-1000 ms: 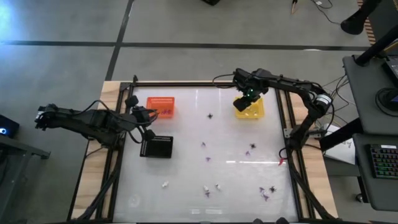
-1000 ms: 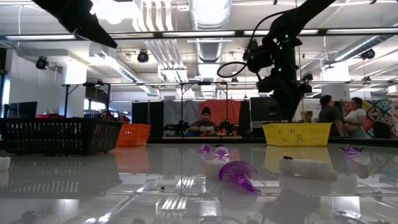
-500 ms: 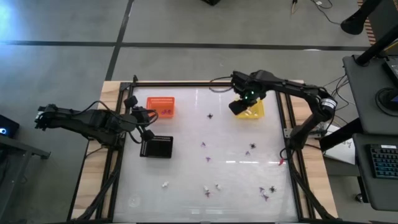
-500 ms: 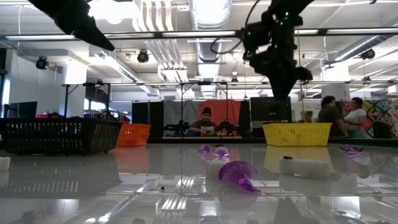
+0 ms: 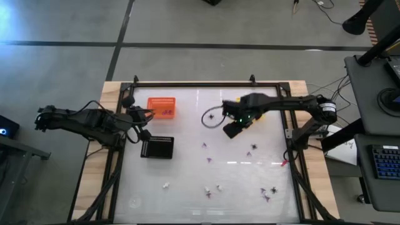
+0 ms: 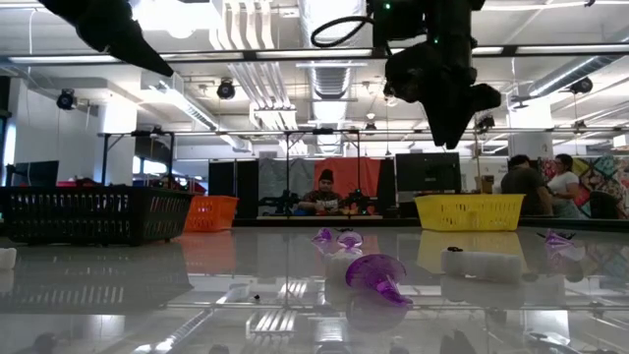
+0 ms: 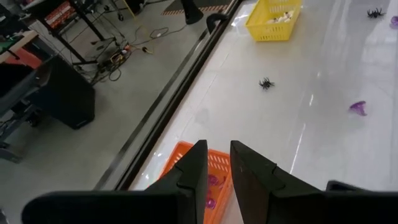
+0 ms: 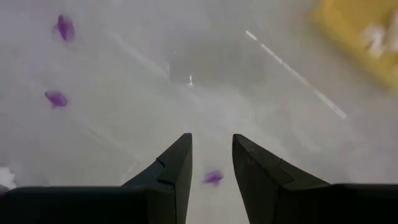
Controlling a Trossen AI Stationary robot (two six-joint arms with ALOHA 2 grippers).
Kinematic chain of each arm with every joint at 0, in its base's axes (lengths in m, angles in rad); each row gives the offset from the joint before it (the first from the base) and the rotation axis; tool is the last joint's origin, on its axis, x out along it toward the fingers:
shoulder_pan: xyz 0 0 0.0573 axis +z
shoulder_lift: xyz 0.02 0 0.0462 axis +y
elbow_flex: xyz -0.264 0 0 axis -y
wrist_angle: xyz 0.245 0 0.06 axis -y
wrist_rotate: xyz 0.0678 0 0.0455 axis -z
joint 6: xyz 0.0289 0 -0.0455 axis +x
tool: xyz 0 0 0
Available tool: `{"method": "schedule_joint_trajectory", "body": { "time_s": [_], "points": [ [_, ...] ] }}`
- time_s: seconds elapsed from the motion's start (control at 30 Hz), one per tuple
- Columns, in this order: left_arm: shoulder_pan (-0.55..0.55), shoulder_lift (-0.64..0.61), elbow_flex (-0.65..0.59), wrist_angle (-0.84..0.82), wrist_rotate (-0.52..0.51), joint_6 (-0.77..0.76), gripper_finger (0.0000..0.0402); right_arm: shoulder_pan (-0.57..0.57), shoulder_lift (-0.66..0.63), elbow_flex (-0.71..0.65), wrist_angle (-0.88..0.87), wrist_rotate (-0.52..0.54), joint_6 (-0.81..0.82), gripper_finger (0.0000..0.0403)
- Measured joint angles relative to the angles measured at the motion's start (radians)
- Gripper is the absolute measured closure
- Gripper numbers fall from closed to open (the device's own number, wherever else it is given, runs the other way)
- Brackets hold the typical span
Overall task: Sort Halloween decoration
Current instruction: Put the violet witch hat toy into the orange bin
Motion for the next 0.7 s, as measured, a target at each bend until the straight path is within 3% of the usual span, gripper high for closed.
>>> {"method": "schedule_joint_trajectory", "body": {
  "time_s": [0.37,0.7],
  "points": [
    [0.000,-0.064,0.000,-0.081,0.043,-0.004,0.0349,0.169,0.015,-0.003,0.057,0.079,0.403,0.0280],
    [0.000,-0.087,0.000,-0.145,0.042,-0.004,0.0349,0.274,0.125,-0.005,0.428,0.084,0.630,0.0259]
  ]
}}
